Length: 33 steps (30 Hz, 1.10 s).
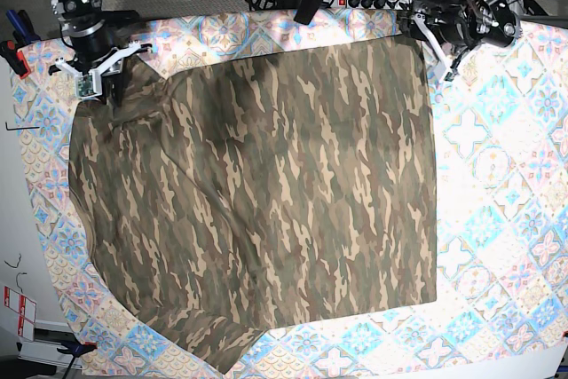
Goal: Fold the T-shirt properly
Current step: 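Lift the hem corners and pull them apart, stretching the hem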
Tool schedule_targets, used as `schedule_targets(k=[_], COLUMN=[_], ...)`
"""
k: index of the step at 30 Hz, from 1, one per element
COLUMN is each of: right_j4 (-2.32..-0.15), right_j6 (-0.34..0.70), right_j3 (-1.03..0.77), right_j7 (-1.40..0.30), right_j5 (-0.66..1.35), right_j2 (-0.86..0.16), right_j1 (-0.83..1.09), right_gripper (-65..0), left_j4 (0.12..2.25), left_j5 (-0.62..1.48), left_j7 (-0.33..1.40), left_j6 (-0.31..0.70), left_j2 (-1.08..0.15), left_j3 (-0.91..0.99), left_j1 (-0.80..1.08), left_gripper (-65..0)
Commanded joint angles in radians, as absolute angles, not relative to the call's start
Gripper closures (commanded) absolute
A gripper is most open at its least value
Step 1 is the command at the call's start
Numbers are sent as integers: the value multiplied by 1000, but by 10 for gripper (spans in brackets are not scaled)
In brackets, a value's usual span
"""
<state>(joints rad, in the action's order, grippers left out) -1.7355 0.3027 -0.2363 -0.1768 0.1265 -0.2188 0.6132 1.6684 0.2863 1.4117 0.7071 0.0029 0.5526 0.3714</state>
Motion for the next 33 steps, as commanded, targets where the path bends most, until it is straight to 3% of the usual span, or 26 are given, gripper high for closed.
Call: schedule_targets(k=[1, 4, 10, 14, 26, 33], right_j4=[-1753, -1753, -1755, -1758, -1759, -1758], right_j6=[295, 295, 295, 295, 295, 295], right_j3=[-242, -242, -242, -242, -240, -240], right_j7=[-148, -148, -148, -148, -148, -148], right_j5=[127, 127, 127, 127, 127, 127], right_j2=[-231, -231, -231, -231, -231, -231], right_j1=[616, 616, 616, 618, 618, 618], right_gripper=[-41, -41, -41, -41, -41, -41], left_j4=[1646, 1627, 1541, 1541, 1856, 1877], left_j5=[278, 275, 272, 280, 274, 282], left_j7=[1379, 1379, 1379, 1379, 1396, 1396], left_j6=[698, 698, 698, 698, 698, 698], left_j2=[8, 8, 1, 5, 8, 7], left_j3=[549, 547, 481, 450, 450, 452], left_j1=[361, 331, 280, 280, 311, 305], left_gripper=[-306, -203, -172, -47, -36, -36])
